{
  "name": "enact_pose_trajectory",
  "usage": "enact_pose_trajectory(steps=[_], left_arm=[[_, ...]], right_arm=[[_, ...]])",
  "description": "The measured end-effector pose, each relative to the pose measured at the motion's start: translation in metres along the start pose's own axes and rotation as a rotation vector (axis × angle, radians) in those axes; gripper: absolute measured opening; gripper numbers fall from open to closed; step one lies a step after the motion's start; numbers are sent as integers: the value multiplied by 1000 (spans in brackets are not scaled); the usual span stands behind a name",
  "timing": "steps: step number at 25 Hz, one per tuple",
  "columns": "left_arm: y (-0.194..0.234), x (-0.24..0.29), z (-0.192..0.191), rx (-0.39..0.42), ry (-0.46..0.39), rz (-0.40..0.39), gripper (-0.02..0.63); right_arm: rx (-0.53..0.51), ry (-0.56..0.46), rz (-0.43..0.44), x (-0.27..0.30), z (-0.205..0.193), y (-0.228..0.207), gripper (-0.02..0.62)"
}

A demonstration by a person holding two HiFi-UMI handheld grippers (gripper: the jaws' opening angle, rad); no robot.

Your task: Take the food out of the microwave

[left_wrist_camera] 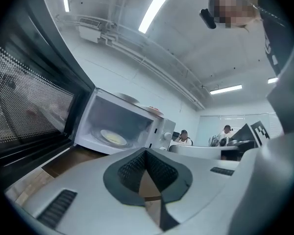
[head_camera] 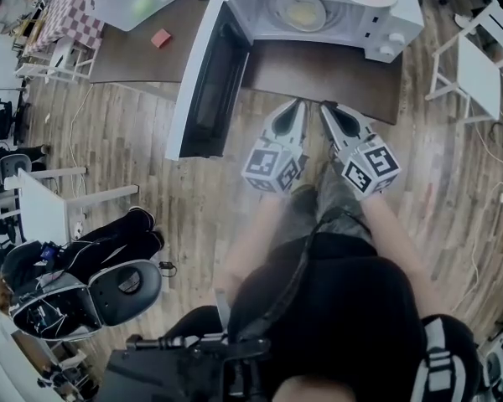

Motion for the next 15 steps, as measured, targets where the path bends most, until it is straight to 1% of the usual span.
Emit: enact_pose_trajectory(steps=[4, 9, 12, 15], left_arm=[[7, 12, -2, -3, -8, 2, 3], [27, 32, -3, -9, -21, 35, 3], [36, 45, -4, -9, -12, 49, 3], [47, 57, -2, -21, -13, 70, 3]], right_arm=[[7, -2, -13, 12, -2, -11, 3], [19, 15, 36, 44, -11, -18, 5], [7, 29, 35, 59, -10, -28, 5], [13, 23, 29, 69, -6, -42, 5]])
Point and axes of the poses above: the fingertips, and each gripper's own axes: x forward along the fingers, y to its left, z out of its top, the point moved 1 cm from there along -x, backward along the fingers, and after that the axes turned 5 degrees about -x, right-handed, at the moved point
